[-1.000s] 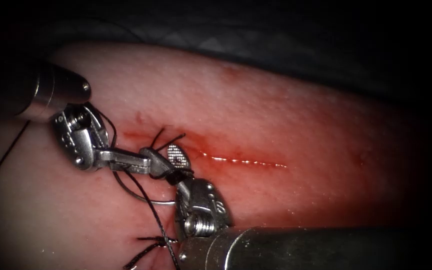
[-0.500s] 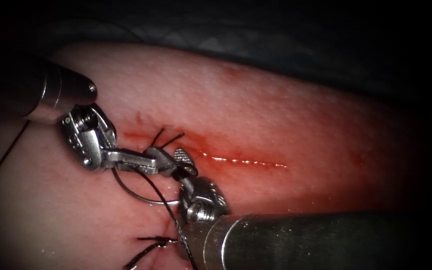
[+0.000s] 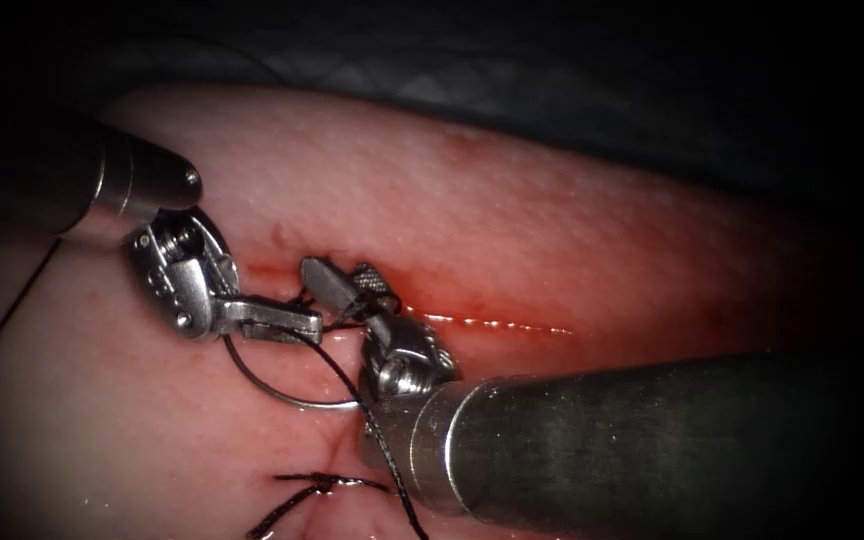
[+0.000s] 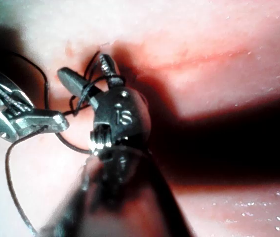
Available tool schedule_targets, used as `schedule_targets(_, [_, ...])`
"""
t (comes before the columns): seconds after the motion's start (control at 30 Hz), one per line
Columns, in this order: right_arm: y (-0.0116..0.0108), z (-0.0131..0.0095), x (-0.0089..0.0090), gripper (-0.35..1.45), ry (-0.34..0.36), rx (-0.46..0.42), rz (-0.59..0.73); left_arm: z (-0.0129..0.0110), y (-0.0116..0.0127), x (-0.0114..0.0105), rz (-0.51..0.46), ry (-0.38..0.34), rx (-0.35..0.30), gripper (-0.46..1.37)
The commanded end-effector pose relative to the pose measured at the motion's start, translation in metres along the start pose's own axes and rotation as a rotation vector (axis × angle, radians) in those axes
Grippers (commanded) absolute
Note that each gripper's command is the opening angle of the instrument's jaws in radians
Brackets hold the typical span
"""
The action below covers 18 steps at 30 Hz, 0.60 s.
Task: Wound Closure
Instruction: Grab the suture tail with the right gripper
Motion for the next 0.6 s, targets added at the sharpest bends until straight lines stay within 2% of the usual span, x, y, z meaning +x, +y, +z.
schedule_targets(0.03, [0.0,0.0,0.0,0.43,0.003,0.0,0.001,0.0,0.0,0.0,-0.001,0.001,-0.009,-0.35])
schedule_targets(0.13, [-0.0001,0.0003,0.0002,0.28,0.008,0.01,0.003,-0.0001,-0.0001,-0.0002,0.0,0.001,-0.009,-0.35])
schedule_targets(0.2, [-0.0002,0.0003,0.0002,0.04,0.012,0.014,0.004,-0.0001,-0.0002,-0.0002,0.0,0.003,-0.011,-0.35])
schedule_targets(0.27, [-0.0003,0.0003,0.0002,-0.35,0.007,0.017,0.004,-0.0002,-0.0003,-0.0003,0.0,0.003,-0.011,-0.35])
schedule_targets(0.33, [-0.0004,0.0002,0.0,-0.35,-0.008,0.032,0.004,-0.0003,-0.0003,-0.0004,-0.006,0.003,-0.011,-0.35])
schedule_targets(0.47, [-0.0007,0.0003,-0.0003,-0.35,-0.034,0.004,0.002,-0.0004,-0.0006,-0.0006,-0.006,0.001,-0.01,-0.35])
schedule_targets(0.6, [-0.0008,0.0003,-0.0005,-0.35,-0.036,0.008,-0.116,-0.001,-0.0012,-0.0011,-0.019,-0.017,0.0,-0.35])
